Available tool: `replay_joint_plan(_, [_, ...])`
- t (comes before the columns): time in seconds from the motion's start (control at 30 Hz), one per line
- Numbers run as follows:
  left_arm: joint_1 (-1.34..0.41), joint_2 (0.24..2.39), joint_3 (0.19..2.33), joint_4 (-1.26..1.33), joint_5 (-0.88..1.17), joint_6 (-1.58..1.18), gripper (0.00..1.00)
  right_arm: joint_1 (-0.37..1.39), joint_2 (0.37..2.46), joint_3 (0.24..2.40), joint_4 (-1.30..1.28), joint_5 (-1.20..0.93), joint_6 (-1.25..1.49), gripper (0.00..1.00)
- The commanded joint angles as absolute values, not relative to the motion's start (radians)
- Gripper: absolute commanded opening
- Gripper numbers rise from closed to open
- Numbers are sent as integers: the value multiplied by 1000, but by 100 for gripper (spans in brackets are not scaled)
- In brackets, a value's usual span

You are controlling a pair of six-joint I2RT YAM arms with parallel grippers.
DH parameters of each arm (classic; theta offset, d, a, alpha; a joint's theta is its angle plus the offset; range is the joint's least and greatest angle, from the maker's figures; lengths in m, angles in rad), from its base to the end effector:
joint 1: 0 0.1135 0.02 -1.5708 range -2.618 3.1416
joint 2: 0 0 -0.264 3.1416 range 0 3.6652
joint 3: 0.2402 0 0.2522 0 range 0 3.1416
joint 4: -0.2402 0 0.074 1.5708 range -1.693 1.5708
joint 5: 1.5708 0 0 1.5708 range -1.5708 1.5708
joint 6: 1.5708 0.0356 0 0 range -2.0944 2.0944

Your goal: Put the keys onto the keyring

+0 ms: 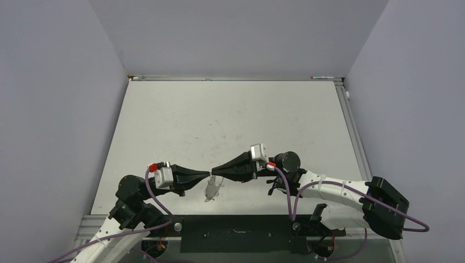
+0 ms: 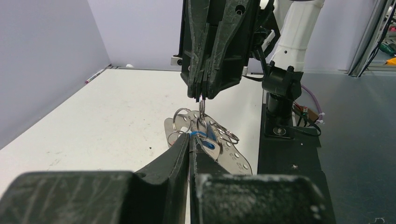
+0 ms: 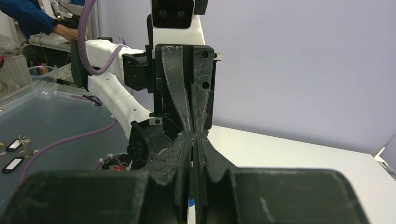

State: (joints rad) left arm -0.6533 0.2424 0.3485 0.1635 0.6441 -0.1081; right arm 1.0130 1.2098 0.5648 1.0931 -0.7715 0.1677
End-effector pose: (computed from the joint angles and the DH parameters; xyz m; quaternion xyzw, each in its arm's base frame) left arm 0.0662 -0.0776 0.2898 0.3972 0.4855 -0.4584 0.6295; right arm 0.1104 0.2238 0.3043 -0.4928 0.3192 0.6030 0.5401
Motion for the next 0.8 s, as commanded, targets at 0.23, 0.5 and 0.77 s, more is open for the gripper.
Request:
replay_joint_plan(0.23, [-650, 215, 365, 175, 632, -89, 0, 1007, 1158, 534, 1076, -734, 121, 5])
replay_joint_plan(0.5, [-650, 214, 362, 178, 635, -92, 0, 1007, 1134, 539, 1060, -736, 110, 5])
replay_joint_plan(0.77, [-650, 251, 338, 264, 730, -147, 35, 1002, 1121, 597, 1078, -922, 161, 5])
